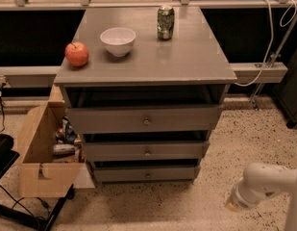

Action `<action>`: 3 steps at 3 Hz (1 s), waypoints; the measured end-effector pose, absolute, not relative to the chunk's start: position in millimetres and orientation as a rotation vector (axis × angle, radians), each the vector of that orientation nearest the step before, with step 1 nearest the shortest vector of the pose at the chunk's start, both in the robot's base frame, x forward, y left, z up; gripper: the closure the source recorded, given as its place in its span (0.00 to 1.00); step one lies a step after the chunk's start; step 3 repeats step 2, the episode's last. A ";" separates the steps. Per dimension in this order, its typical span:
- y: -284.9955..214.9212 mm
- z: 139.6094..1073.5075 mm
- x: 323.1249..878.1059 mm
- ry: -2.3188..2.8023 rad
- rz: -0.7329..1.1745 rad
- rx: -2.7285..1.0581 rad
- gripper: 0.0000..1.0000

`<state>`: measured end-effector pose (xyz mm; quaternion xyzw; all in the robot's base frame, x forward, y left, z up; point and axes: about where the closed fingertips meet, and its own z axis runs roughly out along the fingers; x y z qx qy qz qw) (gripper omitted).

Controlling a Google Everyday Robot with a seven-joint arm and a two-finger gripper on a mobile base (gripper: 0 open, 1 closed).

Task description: Close bottom drawer

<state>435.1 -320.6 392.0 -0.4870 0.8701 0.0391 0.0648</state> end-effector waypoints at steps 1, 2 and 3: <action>-346.5 431.5 398.5 2.636 0.058 -1.478 1.00; -346.7 435.8 400.1 2.631 0.049 -1.475 0.82; -346.7 435.8 400.1 2.631 0.049 -1.475 0.82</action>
Offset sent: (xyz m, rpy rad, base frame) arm -0.0327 -0.0230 0.0354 -0.0364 -0.0089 -0.0012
